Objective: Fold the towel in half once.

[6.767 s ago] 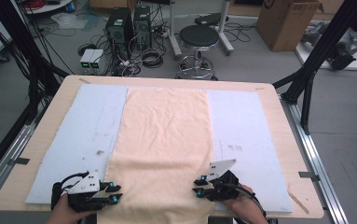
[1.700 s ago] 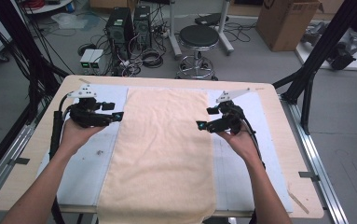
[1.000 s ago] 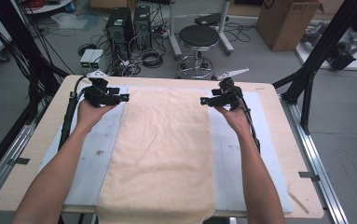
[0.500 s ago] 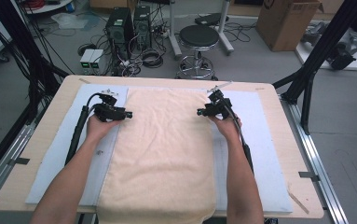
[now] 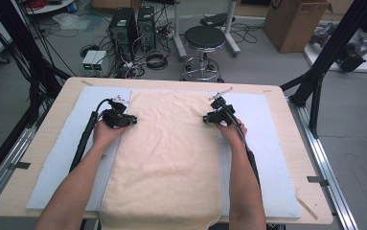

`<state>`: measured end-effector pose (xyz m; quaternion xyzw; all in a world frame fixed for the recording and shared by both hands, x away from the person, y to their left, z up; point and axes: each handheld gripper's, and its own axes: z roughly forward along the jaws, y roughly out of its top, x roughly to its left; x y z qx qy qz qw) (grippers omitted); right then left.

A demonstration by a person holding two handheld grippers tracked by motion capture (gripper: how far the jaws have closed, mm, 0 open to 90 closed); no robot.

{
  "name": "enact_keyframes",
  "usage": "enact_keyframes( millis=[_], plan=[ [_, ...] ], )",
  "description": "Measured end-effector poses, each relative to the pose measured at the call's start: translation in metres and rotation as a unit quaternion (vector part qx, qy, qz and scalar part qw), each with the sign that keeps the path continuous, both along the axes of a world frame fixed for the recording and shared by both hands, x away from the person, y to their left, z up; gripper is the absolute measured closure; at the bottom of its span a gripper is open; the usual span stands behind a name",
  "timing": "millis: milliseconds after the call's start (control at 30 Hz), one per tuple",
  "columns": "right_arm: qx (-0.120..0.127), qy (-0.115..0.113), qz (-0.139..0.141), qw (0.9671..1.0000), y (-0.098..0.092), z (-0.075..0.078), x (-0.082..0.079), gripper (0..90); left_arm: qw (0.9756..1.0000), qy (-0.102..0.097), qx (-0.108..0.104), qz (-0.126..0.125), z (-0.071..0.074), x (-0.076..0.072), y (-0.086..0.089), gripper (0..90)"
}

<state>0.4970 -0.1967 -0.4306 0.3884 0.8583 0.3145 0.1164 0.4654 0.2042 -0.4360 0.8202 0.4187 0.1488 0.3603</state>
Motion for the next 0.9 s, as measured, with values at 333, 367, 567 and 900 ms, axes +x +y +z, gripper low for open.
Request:
enact_keyframes(
  millis=[333,367,567,900],
  plan=[
    [0.017,0.013,0.004,0.9998,-0.001,0.000,0.001,84.2,0.9998,0.012,-0.015,0.005,0.001,-0.002,0.001,87.2],
    [0.020,0.015,0.006,0.9997,-0.001,0.001,0.001,84.3,0.9999,0.011,-0.012,-0.002,0.003,-0.004,0.002,87.3],
    [0.016,0.016,0.046,0.9987,0.001,0.006,-0.018,84.4,0.9991,0.004,-0.026,-0.035,0.009,-0.029,0.011,87.3],
    [0.023,0.044,0.118,0.9917,-0.006,0.014,-0.077,83.3,0.9941,0.011,-0.048,-0.097,0.012,-0.080,0.024,87.2]
  ],
)
